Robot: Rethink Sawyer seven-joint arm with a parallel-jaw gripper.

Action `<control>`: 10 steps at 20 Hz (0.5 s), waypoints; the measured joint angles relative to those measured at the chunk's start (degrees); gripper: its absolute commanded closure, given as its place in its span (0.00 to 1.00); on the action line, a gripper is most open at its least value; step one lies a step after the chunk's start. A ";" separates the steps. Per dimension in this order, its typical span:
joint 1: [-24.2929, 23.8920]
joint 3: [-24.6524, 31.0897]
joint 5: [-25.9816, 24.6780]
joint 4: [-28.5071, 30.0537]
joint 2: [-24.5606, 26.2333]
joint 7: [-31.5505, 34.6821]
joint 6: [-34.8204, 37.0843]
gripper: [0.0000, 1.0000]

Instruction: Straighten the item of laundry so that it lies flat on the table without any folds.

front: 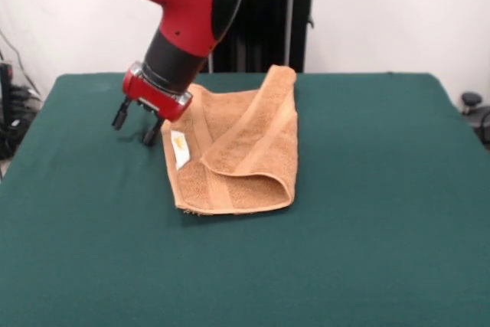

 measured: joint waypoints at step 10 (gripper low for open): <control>-11.84 9.01 -13.99 4.51 -6.27 0.01 -10.01 0.00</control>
